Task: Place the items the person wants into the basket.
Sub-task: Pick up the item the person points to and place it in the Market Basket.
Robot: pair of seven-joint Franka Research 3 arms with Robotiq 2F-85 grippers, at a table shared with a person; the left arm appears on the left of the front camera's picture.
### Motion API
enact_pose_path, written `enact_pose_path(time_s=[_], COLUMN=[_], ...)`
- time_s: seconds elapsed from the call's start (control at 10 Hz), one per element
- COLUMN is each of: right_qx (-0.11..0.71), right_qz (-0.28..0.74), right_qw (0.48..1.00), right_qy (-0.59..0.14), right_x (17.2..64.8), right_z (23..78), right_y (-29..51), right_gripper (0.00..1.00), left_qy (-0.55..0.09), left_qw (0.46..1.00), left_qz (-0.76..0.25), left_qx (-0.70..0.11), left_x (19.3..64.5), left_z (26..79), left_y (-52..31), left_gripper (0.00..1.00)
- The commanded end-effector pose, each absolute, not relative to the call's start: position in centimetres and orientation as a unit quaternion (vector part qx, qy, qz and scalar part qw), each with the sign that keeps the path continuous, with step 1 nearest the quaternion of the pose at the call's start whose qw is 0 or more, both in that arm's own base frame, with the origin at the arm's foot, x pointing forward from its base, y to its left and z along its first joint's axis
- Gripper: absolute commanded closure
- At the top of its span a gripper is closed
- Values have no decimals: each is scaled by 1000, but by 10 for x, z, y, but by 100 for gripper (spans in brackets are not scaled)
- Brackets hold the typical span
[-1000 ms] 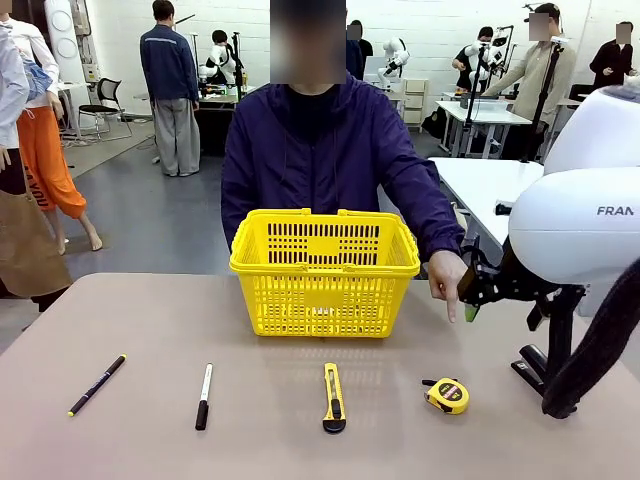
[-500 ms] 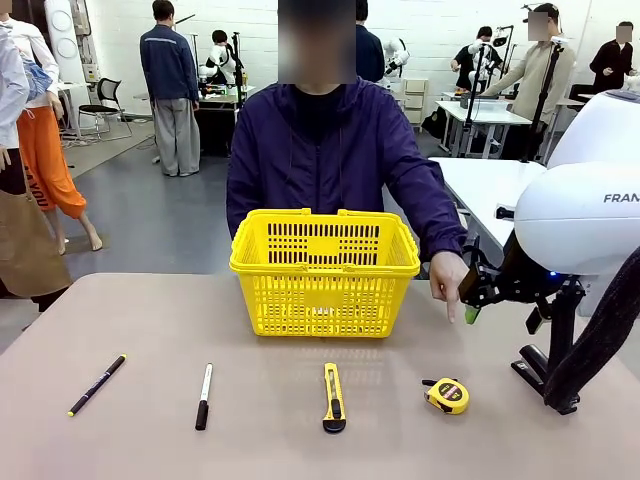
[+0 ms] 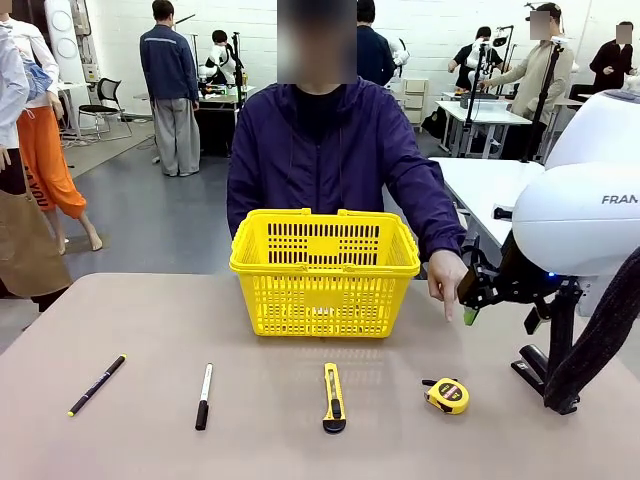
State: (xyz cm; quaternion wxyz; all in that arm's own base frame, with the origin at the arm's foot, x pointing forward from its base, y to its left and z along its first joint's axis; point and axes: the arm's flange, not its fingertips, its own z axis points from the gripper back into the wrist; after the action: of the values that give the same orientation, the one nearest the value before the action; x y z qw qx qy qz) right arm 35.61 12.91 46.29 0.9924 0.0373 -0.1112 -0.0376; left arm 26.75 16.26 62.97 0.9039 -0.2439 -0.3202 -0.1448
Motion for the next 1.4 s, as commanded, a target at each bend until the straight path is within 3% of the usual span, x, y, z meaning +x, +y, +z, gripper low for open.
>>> enact_pose_path(time_s=[0.0,0.3,0.7,1.3], right_qx=[22,-12,-33,5], right_qz=[16,143,205,295], right_qw=[996,987,977,955], right_qy=[-91,-71,-41,-28], right_x=[377,387,398,411], right_z=[448,419,384,344], right_y=[157,185,197,191], right_gripper=[0,0,0,0], left_qy=[-322,-322,-322,-322], left_qw=[901,901,901,901], left_qz=[-149,-149,-149,-149], left_qx=[-249,-249,-249,-249], left_x=[267,267,267,267], left_z=[630,630,630,630], left_y=[163,163,163,163], left_gripper=[0,0,0,0])
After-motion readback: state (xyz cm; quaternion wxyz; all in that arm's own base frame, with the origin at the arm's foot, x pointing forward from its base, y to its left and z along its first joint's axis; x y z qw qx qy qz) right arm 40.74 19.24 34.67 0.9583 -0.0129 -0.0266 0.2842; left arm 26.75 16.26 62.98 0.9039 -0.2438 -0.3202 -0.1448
